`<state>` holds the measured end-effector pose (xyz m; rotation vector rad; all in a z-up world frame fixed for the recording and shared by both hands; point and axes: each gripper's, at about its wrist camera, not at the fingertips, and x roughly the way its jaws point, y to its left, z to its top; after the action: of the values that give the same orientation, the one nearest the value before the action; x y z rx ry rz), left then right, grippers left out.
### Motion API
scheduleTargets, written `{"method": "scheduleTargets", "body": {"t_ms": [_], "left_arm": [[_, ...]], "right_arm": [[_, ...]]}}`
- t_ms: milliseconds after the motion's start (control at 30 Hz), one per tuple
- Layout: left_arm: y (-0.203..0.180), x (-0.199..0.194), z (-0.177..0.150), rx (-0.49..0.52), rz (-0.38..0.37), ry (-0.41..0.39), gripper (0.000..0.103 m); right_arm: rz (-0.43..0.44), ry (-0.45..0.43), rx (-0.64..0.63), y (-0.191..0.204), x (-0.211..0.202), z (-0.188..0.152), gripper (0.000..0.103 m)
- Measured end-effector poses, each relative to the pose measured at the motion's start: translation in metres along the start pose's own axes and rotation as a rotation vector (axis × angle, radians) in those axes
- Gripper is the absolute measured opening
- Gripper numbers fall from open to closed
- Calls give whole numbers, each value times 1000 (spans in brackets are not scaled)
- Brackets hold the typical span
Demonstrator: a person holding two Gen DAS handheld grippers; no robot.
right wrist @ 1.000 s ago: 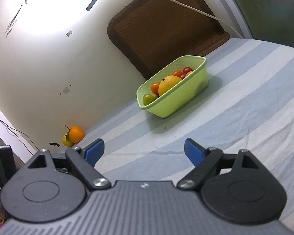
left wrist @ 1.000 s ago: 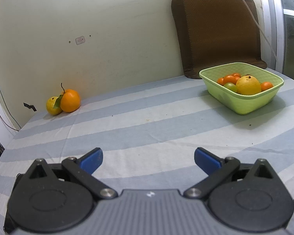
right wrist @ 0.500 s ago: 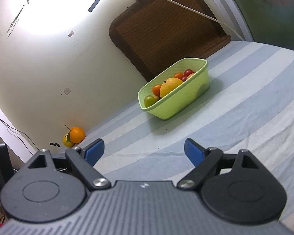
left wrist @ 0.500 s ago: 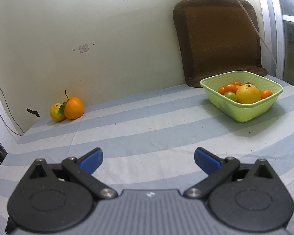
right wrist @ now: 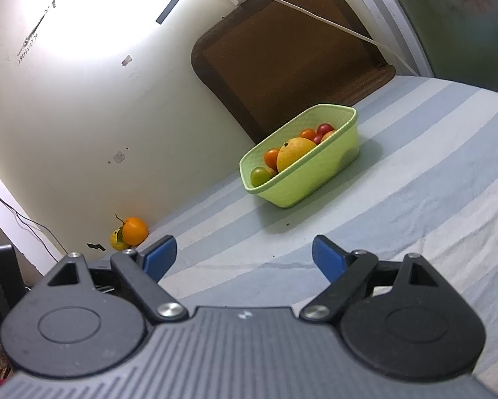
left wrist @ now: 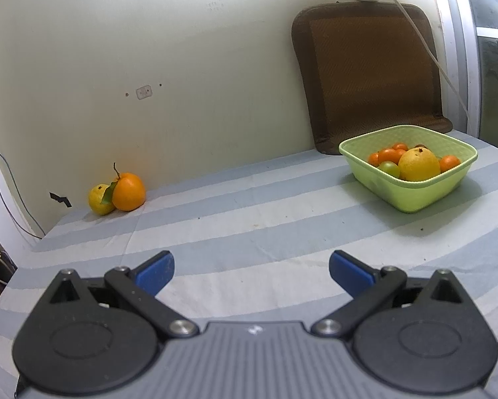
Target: Organize fruits
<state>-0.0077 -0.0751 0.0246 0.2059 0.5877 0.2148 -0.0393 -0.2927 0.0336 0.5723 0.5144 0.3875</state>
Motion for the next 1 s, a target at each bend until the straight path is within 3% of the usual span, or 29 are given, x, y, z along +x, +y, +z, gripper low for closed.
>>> {"method": "scheduleTargets", "body": {"t_ms": [1000], "left_arm": [[-9, 7, -5, 54, -14, 37, 103]], "right_arm": [[0, -2, 7, -1, 0, 0, 90]]}}
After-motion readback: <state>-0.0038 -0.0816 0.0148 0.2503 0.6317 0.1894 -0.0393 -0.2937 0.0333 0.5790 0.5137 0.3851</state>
